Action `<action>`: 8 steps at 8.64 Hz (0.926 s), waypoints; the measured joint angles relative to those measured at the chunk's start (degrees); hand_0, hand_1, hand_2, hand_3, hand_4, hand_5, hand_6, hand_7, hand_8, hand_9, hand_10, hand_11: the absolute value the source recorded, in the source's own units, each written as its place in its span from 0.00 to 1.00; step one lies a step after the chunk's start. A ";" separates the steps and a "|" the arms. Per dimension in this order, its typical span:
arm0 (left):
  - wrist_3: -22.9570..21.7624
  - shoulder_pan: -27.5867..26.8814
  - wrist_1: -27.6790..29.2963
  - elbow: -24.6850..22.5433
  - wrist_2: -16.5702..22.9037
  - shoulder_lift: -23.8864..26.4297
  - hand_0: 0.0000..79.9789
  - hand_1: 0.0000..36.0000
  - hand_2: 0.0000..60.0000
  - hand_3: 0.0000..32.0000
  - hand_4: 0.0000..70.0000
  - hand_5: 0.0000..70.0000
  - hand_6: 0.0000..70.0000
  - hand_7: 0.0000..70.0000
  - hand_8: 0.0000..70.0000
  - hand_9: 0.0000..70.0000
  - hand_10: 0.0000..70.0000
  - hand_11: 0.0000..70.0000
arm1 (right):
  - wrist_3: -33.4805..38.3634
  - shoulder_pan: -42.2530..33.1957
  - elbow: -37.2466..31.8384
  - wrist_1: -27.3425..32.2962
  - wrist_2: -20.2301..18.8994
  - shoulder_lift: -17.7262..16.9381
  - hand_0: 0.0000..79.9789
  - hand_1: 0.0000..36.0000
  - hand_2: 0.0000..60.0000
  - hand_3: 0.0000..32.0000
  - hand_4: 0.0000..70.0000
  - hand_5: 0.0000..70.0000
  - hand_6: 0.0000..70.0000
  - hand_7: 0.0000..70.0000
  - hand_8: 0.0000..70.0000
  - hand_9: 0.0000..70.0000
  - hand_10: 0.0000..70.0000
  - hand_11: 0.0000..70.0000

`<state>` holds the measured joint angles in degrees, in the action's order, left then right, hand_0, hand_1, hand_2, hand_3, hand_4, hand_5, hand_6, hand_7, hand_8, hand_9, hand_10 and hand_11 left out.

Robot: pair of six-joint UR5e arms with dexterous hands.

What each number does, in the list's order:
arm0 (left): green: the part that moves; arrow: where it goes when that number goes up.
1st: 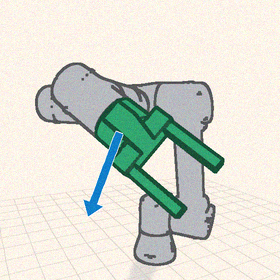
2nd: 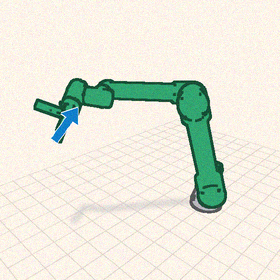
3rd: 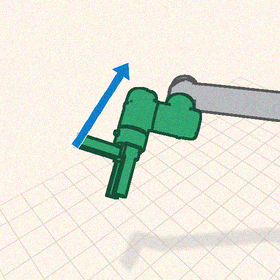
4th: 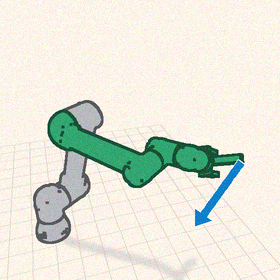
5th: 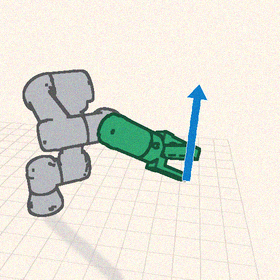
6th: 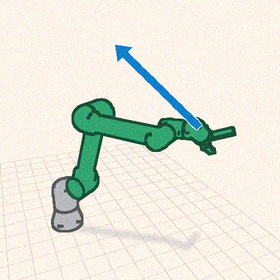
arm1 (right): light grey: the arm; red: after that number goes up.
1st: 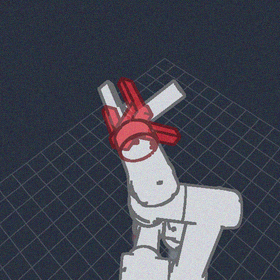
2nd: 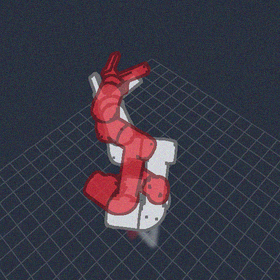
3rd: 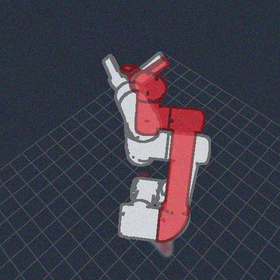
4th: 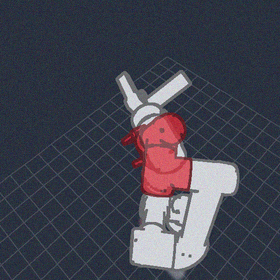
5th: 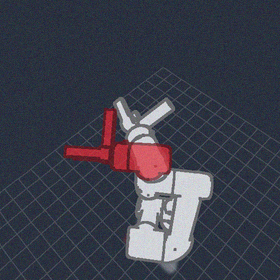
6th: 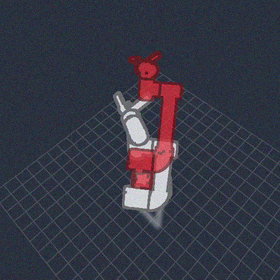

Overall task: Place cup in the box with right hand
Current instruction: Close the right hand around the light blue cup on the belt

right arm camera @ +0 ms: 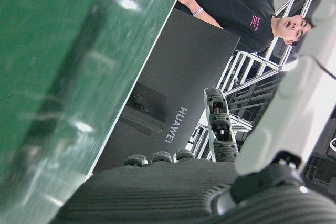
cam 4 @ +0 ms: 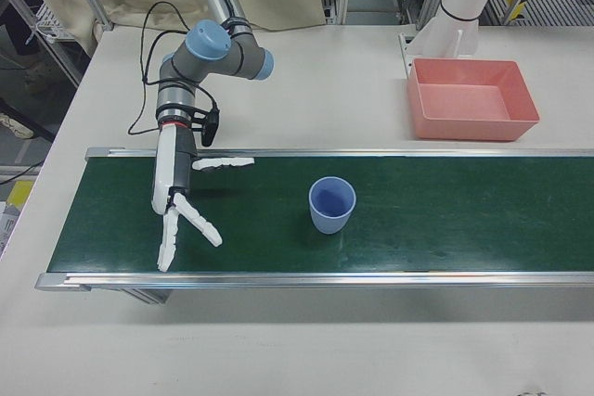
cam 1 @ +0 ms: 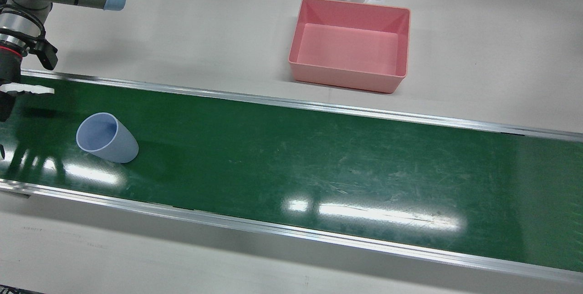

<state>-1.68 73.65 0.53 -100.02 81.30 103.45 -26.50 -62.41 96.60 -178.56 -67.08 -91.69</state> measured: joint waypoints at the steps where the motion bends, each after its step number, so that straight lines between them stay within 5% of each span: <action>1: 0.00 0.00 0.00 0.00 0.00 0.00 0.00 0.00 0.00 0.00 0.00 0.00 0.00 0.00 0.00 0.00 0.00 0.00 | 0.04 0.26 -0.39 0.03 0.01 0.29 0.61 0.27 0.04 0.00 0.18 0.04 0.02 0.04 0.00 0.00 0.00 0.00; 2: 0.01 0.00 0.00 0.00 0.00 0.00 0.00 0.00 0.00 0.00 0.00 0.00 0.00 0.00 0.00 0.00 0.00 0.00 | 0.09 0.40 -0.66 0.09 0.01 0.50 0.61 0.24 0.00 0.00 0.20 0.04 0.02 0.04 0.00 0.00 0.00 0.00; 4: -0.02 0.00 0.00 0.00 0.00 0.00 0.00 0.00 0.00 0.00 0.00 0.00 0.00 0.00 0.00 0.00 0.00 0.00 | 0.09 0.66 -0.84 0.08 -0.01 1.33 0.59 0.31 0.14 0.00 0.16 0.04 0.03 0.07 0.00 0.00 0.00 0.00; 5: -0.01 0.00 0.00 0.00 0.00 0.00 0.00 0.00 0.00 0.00 0.00 0.00 0.00 0.00 0.00 0.00 0.00 0.00 | 0.11 0.78 -0.86 0.09 0.05 1.72 0.61 0.28 0.05 0.00 0.19 0.04 0.03 0.09 0.00 0.00 0.00 0.00; 6: 0.00 0.00 0.00 0.00 0.00 0.00 0.00 0.00 0.00 0.00 0.00 0.00 0.00 0.00 0.00 0.00 0.00 0.00 | 0.18 0.80 -0.90 0.06 0.28 1.99 0.65 0.54 0.31 0.00 0.19 0.08 0.06 0.18 0.00 0.02 0.01 0.03; 7: -0.02 0.00 0.00 0.00 0.03 0.00 0.00 0.00 0.00 0.00 0.00 0.00 0.00 0.00 0.00 0.00 0.00 0.00 | 0.21 0.80 -0.94 -0.09 0.65 2.20 0.78 1.00 1.00 0.00 0.37 0.26 0.38 1.00 0.52 0.84 0.40 0.63; 8: -0.02 0.00 0.00 0.00 0.03 0.00 0.00 0.00 0.00 0.00 0.00 0.00 0.00 0.00 0.00 0.00 0.00 0.00 | 0.22 0.80 -0.95 -0.28 1.06 2.38 1.00 1.00 1.00 0.00 0.61 0.42 0.74 1.00 1.00 1.00 0.99 1.00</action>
<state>-1.70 73.65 0.53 -100.02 81.33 103.45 -26.28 -61.61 95.64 -178.84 -66.01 -89.32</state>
